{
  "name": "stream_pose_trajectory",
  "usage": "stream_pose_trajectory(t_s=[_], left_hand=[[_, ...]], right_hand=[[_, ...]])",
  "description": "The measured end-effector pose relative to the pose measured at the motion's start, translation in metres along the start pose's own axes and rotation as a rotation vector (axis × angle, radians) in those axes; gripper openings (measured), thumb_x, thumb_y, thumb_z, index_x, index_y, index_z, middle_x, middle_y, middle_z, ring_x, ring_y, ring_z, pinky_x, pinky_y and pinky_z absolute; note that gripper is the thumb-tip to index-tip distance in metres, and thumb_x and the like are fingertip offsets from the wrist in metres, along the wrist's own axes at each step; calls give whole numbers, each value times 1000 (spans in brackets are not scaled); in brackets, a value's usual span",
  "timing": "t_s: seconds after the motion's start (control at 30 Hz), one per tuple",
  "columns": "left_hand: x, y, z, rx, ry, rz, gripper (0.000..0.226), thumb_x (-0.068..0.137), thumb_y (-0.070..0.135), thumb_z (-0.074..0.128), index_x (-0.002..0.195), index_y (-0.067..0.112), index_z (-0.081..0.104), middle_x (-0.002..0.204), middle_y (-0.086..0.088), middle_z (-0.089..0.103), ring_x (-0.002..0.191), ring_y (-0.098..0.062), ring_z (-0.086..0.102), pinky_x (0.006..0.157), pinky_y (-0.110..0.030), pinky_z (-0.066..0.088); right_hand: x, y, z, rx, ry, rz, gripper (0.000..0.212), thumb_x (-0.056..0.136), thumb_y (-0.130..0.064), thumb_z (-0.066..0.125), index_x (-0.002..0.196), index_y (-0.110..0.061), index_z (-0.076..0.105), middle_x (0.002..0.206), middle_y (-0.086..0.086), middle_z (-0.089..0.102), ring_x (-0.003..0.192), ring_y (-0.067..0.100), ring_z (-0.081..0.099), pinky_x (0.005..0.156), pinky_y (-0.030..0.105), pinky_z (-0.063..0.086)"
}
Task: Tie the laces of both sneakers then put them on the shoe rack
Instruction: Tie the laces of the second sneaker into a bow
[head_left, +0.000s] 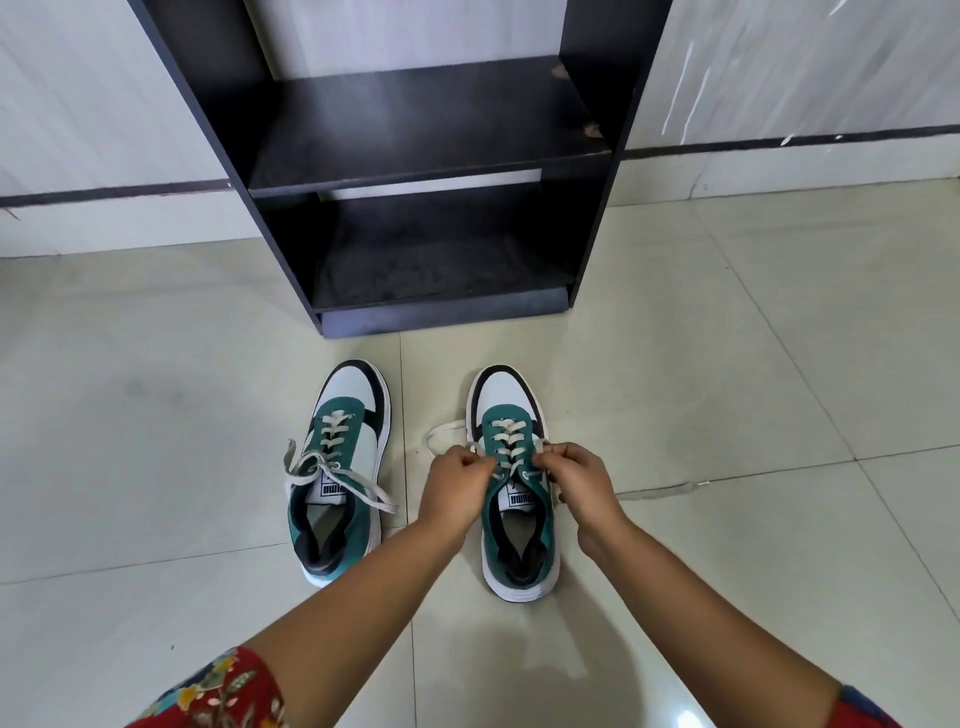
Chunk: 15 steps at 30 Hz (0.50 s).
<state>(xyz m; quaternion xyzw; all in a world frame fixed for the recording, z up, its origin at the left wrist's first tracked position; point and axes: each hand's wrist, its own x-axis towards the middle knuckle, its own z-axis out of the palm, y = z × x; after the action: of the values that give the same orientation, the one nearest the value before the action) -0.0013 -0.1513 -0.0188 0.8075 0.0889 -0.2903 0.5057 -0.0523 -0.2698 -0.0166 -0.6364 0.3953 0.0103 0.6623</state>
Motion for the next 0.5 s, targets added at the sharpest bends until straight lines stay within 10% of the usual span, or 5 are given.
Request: stream_pose_trajectory(t_s=[0.17, 0.33, 0.5], left_hand=[[-11, 13, -7, -269, 15, 260, 20, 90, 8, 43, 76, 11, 56, 78, 1, 60, 69, 1, 55, 61, -6, 40], [-9, 15, -28, -73, -293, 694, 38, 87, 10, 37, 110, 18, 66, 124, 8, 62, 122, 0, 49, 100, -14, 38], [-1, 8, -32, 259, -231, 930, 23, 89, 19, 39, 83, 10, 59, 83, 12, 54, 86, 1, 50, 78, -17, 38]], right_hand=[[-11, -7, -4, 16, -99, -159, 13, 87, -3, 52, 98, -6, 59, 79, 1, 61, 69, 10, 56, 63, 12, 46], [-22, -19, -11, -212, -277, -473, 23, 89, -6, 53, 87, -25, 67, 83, -15, 66, 78, 2, 58, 78, 17, 45], [-27, -22, -16, -221, -257, -546, 23, 85, -12, 57, 83, -33, 67, 71, -16, 63, 67, 0, 53, 65, 14, 40]])
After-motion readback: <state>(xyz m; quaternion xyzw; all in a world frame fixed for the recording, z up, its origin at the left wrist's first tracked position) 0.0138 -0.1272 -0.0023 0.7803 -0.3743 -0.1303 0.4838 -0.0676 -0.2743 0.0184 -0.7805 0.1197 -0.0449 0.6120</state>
